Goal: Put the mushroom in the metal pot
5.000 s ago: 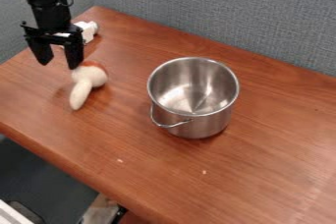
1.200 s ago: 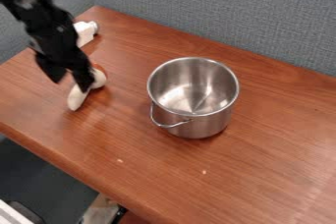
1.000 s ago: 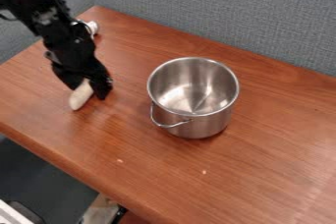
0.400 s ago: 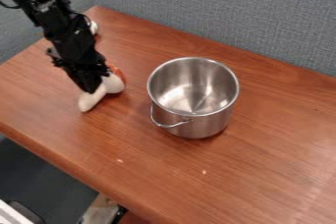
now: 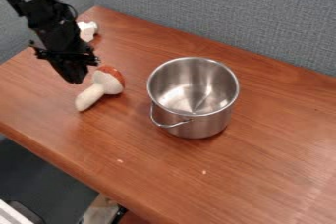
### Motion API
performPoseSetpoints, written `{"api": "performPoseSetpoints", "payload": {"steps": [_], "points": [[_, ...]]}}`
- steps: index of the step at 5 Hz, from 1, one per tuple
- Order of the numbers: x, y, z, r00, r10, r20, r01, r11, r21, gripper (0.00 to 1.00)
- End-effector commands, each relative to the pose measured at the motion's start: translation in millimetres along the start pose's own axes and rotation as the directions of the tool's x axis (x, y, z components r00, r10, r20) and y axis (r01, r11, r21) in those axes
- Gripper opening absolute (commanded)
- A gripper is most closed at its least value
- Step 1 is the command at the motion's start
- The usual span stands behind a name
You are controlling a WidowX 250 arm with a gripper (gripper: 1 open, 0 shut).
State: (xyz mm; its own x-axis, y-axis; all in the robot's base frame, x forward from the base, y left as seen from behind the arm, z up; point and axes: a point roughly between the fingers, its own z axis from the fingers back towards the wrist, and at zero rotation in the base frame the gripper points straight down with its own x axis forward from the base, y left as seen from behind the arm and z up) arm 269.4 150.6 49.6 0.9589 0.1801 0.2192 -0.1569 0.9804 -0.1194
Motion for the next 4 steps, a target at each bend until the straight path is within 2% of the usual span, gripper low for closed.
{"api": "performPoseSetpoints", "payload": {"steps": [1, 2, 3, 4], "points": [[15.3, -4, 4.8, 0.998, -0.031, 0.054, 0.028, 0.998, 0.052, 1.0], [13.2, -25, -8.1, 0.998, -0.052, 0.021, 0.051, 0.998, 0.047, 1.0], [13.7, -41, -23.9, 0.997, -0.069, -0.018, 0.07, 0.996, 0.057, 1.0], [11.8, -62, -33.0, 0.996, -0.074, -0.039, 0.077, 0.995, 0.06, 1.0]]}}
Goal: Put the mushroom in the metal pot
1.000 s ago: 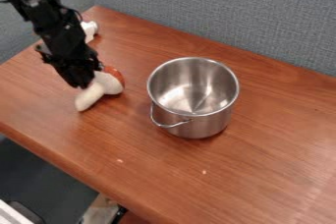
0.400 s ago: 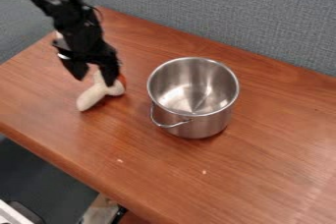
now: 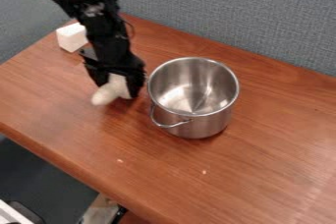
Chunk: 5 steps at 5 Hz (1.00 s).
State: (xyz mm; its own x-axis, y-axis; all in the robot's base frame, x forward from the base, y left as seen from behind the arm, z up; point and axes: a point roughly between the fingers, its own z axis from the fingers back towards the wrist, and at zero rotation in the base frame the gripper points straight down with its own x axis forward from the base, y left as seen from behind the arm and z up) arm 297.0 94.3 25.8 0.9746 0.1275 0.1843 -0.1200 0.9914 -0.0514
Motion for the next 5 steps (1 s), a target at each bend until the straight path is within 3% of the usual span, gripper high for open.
{"api": "performPoseSetpoints", "payload": {"steps": [1, 2, 3, 4, 5], "points": [[-5.8, -5, -1.0, 0.991, 0.131, 0.011, -0.131, 0.99, 0.049, 1.0], [-11.3, -5, 0.5, 0.96, 0.278, 0.037, -0.28, 0.956, 0.086, 1.0], [-17.4, -3, 15.5, 0.934, 0.353, 0.059, -0.357, 0.931, 0.075, 0.0], [-22.9, -2, 35.0, 0.901, 0.426, 0.085, -0.431, 0.9, 0.061, 0.0], [-17.8, -5, 69.3, 0.915, 0.399, 0.06, -0.401, 0.916, 0.023, 0.0]]}}
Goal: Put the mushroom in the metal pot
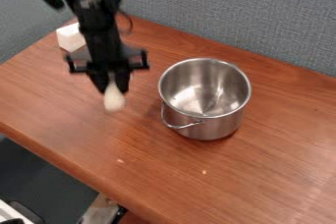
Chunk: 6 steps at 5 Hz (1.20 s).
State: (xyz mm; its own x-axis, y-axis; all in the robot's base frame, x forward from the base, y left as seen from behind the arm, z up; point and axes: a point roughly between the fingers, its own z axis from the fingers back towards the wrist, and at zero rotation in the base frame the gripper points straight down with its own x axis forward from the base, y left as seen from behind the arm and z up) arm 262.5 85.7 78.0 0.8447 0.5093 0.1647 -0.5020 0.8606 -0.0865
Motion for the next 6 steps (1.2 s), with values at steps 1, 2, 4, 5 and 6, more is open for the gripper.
{"api": "performPoseSetpoints", "payload": {"steps": [1, 2, 4, 5, 6], "points": [[16.6, -12, 44.6, 0.999, -0.053, 0.004, 0.053, 0.997, -0.055, 0.0], [17.0, -44, 75.1, 0.981, -0.189, -0.04, 0.183, 0.977, -0.113, 0.0], [17.7, -111, 79.6, 0.827, -0.562, 0.007, 0.552, 0.81, -0.198, 0.0], [4.0, -131, 68.1, 0.818, -0.574, -0.029, 0.559, 0.806, -0.193, 0.0], [-1.1, -134, 52.2, 0.819, -0.569, -0.076, 0.552, 0.816, -0.17, 0.0]]}}
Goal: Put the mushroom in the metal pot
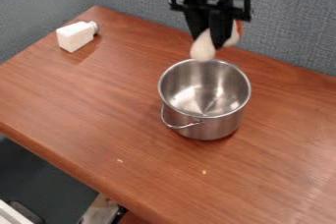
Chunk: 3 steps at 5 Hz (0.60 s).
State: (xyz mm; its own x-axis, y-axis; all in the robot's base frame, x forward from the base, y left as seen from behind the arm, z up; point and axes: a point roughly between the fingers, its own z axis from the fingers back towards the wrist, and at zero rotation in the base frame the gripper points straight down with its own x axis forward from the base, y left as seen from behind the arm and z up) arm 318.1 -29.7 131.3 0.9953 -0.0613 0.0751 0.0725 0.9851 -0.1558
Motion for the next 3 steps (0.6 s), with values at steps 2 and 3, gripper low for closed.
{"api": "performPoseSetpoints", "payload": {"steps": [2, 3], "points": [[18.6, 21, -20.9, 0.998, -0.058, -0.036, 0.061, 0.993, 0.098, 1.0], [21.0, 23, -38.3, 0.994, -0.075, -0.077, 0.085, 0.987, 0.135, 1.0]]}}
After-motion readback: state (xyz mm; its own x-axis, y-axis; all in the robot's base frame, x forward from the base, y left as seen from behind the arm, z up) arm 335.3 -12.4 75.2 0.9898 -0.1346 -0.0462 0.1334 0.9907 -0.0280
